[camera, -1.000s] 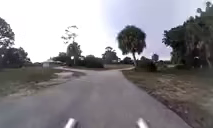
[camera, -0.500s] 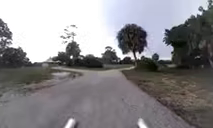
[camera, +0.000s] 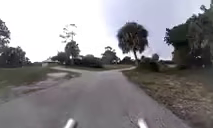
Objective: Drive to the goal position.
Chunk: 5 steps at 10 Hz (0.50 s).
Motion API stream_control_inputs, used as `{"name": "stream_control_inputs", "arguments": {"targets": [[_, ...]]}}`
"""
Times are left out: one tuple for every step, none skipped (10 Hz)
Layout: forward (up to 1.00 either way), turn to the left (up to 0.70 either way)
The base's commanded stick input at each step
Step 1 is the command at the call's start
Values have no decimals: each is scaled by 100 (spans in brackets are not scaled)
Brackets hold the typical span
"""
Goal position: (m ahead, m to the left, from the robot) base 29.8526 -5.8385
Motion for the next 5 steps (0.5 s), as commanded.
{"name": "stream_control_inputs", "arguments": {"targets": [[100,0],[100,0],[100,0],[100,0],[100,0]]}}
